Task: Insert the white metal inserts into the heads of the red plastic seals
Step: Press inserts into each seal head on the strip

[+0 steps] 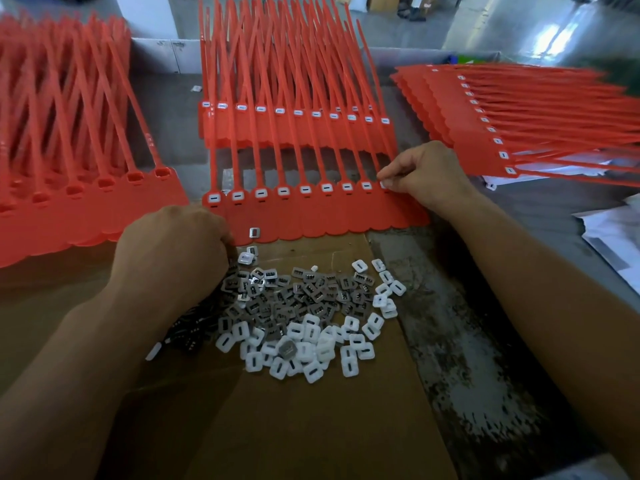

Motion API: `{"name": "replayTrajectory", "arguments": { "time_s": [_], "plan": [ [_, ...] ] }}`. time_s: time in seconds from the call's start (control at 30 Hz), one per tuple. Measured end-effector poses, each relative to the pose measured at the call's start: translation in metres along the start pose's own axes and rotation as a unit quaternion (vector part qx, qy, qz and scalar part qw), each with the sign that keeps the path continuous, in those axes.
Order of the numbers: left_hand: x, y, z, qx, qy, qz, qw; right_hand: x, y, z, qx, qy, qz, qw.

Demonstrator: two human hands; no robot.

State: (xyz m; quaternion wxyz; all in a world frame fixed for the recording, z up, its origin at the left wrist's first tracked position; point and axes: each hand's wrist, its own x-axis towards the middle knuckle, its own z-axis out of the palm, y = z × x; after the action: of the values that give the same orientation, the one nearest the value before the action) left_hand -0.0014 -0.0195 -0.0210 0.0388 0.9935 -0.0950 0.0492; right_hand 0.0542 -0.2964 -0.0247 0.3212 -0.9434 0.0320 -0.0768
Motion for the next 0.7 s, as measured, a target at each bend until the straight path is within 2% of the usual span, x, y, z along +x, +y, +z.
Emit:
{"name": "replayTrajectory", "arguments": {
  "time_s": [0.17,0.3,0.37,0.47,0.5,0.6,0.7],
  "plan": [
    [0.000,0.000,0.000,-0.002,0.002,-0.007,1.000,0.018,-0.005,-0.002,0.005,-0.029,0.094,0.995],
    [0.001,0.001,0.000,0.003,-0.003,-0.008,1.000,0.022,-0.007,-0.001,0.003,-0.040,0.111,0.993],
    [0.000,0.001,-0.002,0.000,-0.005,-0.008,1.000,0.012,-0.006,0.002,-0.017,-0.014,0.076,0.997],
    [0.000,0.002,-0.003,-0.002,-0.004,-0.007,1.000,-0.018,-0.015,0.001,-0.042,0.027,-0.028,0.998],
    [0.000,0.002,-0.003,0.000,-0.005,-0.006,1.000,-0.028,-0.022,0.000,-0.027,-0.002,-0.058,0.998],
    [0.001,0.001,-0.003,-0.002,-0.008,-0.003,1.000,-0.058,-0.038,-0.005,-0.023,-0.159,-0.126,0.979],
    [0.001,0.001,-0.003,-0.003,-0.006,-0.001,1.000,-0.071,-0.041,-0.005,-0.052,-0.222,-0.134,0.964]
  ]
}}
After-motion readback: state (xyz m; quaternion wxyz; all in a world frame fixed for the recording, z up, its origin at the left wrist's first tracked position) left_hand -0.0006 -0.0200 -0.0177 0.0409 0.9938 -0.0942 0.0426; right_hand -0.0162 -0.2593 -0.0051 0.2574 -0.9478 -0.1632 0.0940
